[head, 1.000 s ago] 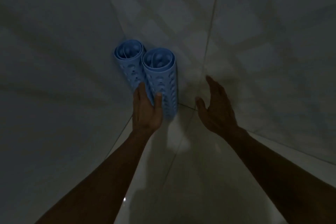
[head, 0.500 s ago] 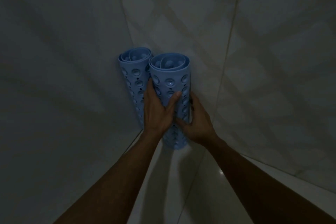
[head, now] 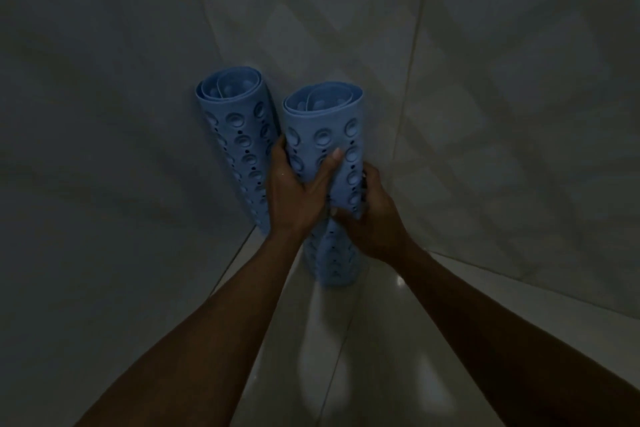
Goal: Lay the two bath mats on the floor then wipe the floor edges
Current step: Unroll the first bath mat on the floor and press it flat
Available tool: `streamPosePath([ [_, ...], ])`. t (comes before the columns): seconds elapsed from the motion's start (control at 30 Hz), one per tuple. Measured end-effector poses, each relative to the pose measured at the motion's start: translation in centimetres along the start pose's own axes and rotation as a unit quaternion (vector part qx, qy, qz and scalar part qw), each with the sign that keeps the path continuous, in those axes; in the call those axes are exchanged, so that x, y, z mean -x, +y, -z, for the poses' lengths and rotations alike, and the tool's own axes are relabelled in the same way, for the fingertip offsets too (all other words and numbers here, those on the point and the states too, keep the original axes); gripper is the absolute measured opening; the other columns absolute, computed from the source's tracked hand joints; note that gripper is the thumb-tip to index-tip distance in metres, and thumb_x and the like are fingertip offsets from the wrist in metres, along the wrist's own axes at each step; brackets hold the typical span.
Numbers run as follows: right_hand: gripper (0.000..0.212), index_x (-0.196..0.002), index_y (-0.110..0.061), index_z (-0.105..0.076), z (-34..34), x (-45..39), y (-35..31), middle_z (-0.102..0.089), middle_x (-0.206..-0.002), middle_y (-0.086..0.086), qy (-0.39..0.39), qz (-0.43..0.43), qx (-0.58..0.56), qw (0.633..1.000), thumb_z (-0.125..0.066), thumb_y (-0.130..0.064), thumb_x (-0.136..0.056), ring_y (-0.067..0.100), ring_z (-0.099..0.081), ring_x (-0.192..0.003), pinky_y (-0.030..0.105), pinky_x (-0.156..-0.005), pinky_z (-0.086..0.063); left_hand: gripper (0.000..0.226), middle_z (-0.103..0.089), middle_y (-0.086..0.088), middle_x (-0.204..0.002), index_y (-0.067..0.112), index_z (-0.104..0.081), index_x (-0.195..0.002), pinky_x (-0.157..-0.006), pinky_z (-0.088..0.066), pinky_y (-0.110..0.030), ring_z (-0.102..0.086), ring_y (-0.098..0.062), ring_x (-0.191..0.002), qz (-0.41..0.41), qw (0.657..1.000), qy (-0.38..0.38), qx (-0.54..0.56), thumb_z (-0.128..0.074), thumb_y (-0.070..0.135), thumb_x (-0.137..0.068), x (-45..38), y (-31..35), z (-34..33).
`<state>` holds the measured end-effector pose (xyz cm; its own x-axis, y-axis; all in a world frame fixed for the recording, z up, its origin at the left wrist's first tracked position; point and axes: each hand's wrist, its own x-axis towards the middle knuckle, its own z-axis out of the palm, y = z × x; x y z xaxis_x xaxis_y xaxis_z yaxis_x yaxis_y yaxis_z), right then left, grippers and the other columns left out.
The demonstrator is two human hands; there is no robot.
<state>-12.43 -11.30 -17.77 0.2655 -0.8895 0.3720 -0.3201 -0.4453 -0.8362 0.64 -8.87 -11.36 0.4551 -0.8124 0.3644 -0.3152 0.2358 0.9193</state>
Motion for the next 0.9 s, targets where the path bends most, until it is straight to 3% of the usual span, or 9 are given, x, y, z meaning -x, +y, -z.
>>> streamPosePath([
  [0.1, 0.068, -0.141, -0.003, -0.041, 4.0, 2.3, -1.9, -0.059, -0.133, 0.01, 0.001, -0.046, -0.027, 0.999, -0.077, -0.005, -0.084, 0.006, -0.061, -0.119, 0.021, -0.095, -0.052, 0.037, -0.073, 0.013, -0.104, 0.019, -0.069, -0.112, -0.084, -0.061, -0.029, -0.071, 0.001, -0.096, 0.046, 0.997, -0.045, 0.033, -0.084, 0.032, -0.081, 1.0, 2.0, -1.3],
  [0.2, 0.073, -0.144, -0.017, -0.041, 8.5, 4.9, -3.4, -0.06, -0.132, -0.005, 0.006, -0.081, -0.009, 0.997, -0.08, -0.011, -0.082, -0.012, -0.058, -0.11, 0.007, -0.084, -0.047, 0.047, -0.076, 0.004, -0.104, 0.014, -0.068, -0.111, -0.084, -0.062, -0.044, -0.074, -0.012, -0.095, 0.113, 0.987, -0.08, 0.087, -0.088, 0.036, -0.075, 2.3, 3.6, -3.2],
  [0.33, 0.075, -0.145, -0.02, -0.043, 14.2, 9.5, -4.9, -0.063, -0.128, -0.007, 0.053, -0.15, 0.009, 0.987, -0.082, -0.014, -0.081, -0.011, -0.06, -0.105, 0.009, -0.079, -0.049, 0.049, -0.072, 0.006, -0.11, 0.028, -0.059, -0.109, -0.088, -0.059, -0.047, -0.071, -0.014, -0.101, 0.112, 0.977, -0.137, 0.118, -0.082, 0.049, -0.071, 6.1, 6.4, -7.4],
  [0.43, 0.071, -0.144, -0.024, -0.045, 18.5, 13.0, -6.8, -0.064, -0.125, -0.01, 0.113, -0.199, 0.018, 0.973, -0.081, -0.021, -0.083, -0.003, -0.062, -0.105, 0.017, -0.08, -0.054, 0.062, -0.07, 0.001, -0.115, 0.019, -0.058, -0.115, -0.089, -0.059, -0.043, -0.07, -0.014, -0.104, 0.124, 0.963, -0.179, 0.16, -0.081, 0.052, -0.069, 9.1, 9.2, -10.8],
  [0.53, 0.062, -0.14, -0.023, -0.052, 22.5, 16.7, -8.4, -0.064, -0.121, -0.01, 0.179, -0.246, 0.02, 0.952, -0.079, -0.028, -0.084, 0.006, -0.063, -0.103, 0.019, -0.079, -0.054, 0.058, -0.071, 0.008, -0.114, 0.026, -0.06, -0.116, -0.09, -0.059, -0.037, -0.071, -0.008, -0.103, 0.165, 0.939, -0.22, 0.207, -0.083, 0.05, -0.068, 11.7, 12.0, -14.2],
  [0.6, 0.058, -0.136, -0.026, -0.054, 25.1, 19.0, -9.3, -0.065, -0.116, -0.007, 0.229, -0.3, 0.009, 0.926, -0.077, -0.038, -0.083, 0.011, -0.066, -0.099, 0.021, -0.076, -0.055, 0.05, -0.072, 0.01, -0.114, 0.032, -0.062, -0.114, -0.092, -0.059, -0.041, -0.071, -0.008, -0.103, 0.197, 0.918, -0.26, 0.225, -0.085, 0.045, -0.072, 13.2, 13.4, -16.6],
  [0.73, 0.067, -0.133, -0.033, -0.057, 30.1, 23.6, -9.6, -0.066, -0.12, -0.009, 0.288, -0.392, 0.04, 0.873, -0.065, -0.071, -0.077, 0.013, -0.065, -0.107, 0.036, -0.09, -0.055, 0.043, -0.073, 0.005, -0.115, 0.036, -0.064, -0.108, -0.091, -0.06, -0.046, -0.073, -0.016, -0.101, 0.273, 0.873, -0.324, 0.241, -0.087, 0.044, -0.073, 16.6, 16.3, -20.3],
  [0.83, 0.081, -0.136, -0.031, -0.057, 33.1, 27.2, -9.0, -0.066, -0.131, -0.003, 0.277, -0.425, -0.068, 0.859, -0.06, -0.082, -0.073, 0.015, -0.065, -0.115, 0.042, -0.102, -0.051, 0.046, -0.077, 0.001, -0.108, 0.027, -0.07, -0.113, -0.083, -0.062, -0.047, -0.076, -0.02, -0.093, 0.329, 0.833, -0.372, 0.244, -0.086, 0.044, -0.074, 19.7, 18.6, -23.0],
  [0.9, 0.063, -0.138, -0.024, -0.057, 34.3, 29.4, -8.3, -0.064, -0.135, 0.003, 0.236, -0.397, -0.212, 0.861, -0.049, -0.067, -0.092, 0.02, -0.063, -0.121, 0.039, -0.105, -0.049, 0.054, -0.078, -0.001, -0.104, 0.021, -0.071, -0.119, -0.08, -0.063, -0.049, -0.077, -0.022, -0.089, 0.358, 0.81, -0.398, 0.238, -0.086, 0.046, -0.073, 21.9, 19.7, -24.7],
])
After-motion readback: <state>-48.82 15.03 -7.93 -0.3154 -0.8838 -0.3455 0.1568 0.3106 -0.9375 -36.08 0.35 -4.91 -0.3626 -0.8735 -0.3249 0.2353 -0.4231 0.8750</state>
